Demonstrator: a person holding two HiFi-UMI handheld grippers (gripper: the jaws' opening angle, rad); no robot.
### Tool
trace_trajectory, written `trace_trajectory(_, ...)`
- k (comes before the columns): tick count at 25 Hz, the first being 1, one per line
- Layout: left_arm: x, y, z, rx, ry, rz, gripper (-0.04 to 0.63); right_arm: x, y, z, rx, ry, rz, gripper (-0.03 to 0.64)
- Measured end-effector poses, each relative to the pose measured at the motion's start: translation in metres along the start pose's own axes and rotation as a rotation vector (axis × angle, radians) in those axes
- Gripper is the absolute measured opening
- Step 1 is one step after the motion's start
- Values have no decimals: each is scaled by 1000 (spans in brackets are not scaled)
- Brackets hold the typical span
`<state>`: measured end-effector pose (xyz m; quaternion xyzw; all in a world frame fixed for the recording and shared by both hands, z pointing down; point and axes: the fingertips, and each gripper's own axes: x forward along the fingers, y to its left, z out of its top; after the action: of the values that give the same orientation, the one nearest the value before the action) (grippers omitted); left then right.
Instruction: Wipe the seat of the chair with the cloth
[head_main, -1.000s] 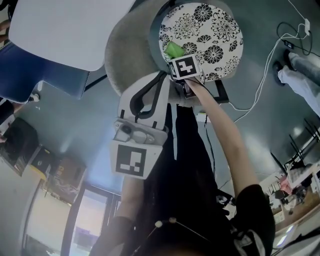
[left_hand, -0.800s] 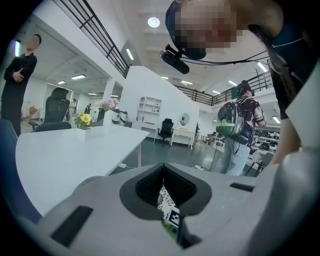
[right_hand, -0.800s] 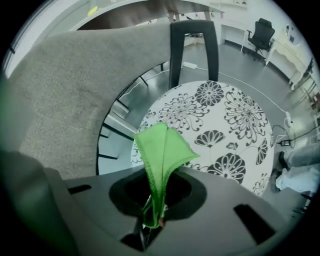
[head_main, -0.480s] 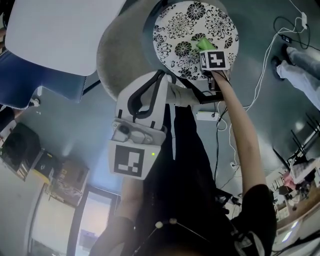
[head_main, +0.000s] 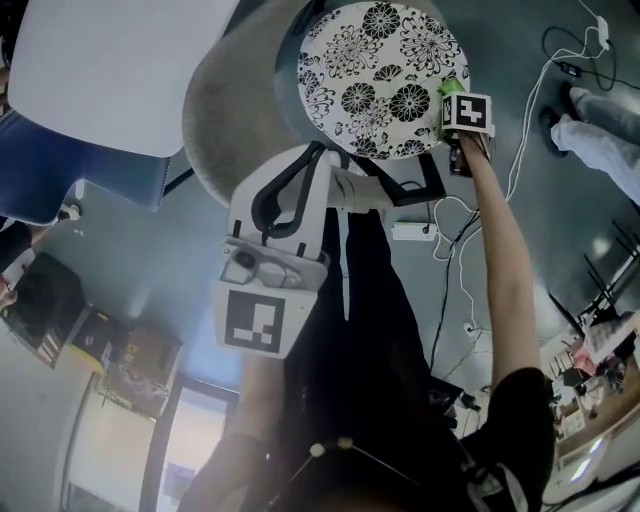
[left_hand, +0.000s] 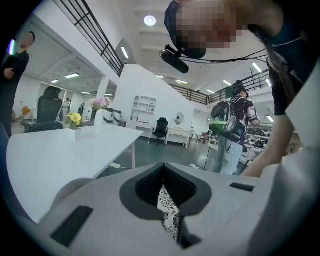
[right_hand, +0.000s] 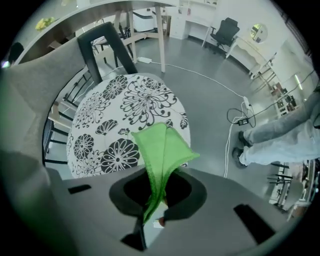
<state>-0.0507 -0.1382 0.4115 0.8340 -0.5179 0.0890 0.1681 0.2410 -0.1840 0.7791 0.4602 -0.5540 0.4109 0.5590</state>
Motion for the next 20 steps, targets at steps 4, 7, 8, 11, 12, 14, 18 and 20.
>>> trace_trajectory(4,1,-2,2,8,-4,-4,6,-12,-15,-1,56,-32,-2,46)
trace_trajectory(7,1,-8,10,8,-6,-13,6,-47,-1,3,62,-138,70,46)
trace_trajectory(8,1,-11,15,7,-7,-18,6,-63,6,3,54,-177,93,46)
trace_trajectory(11,-1,-24,38,10,-24,-41,6,-117,25,-3,-2,-290,125,46)
trace_trajectory(12,-2,-28,47,17,-31,-54,6,-138,30,-6,-24,-330,128,46)
trace_trajectory(14,-4,-37,66,40,-39,-78,6,-183,36,-11,-56,-415,126,46)
trace_trajectory(18,-8,-53,101,74,-39,-109,6,-276,35,-15,-78,-584,77,46)
trace_trajectory(20,-15,-60,118,80,-39,-121,6,-322,34,-17,-88,-659,56,46)
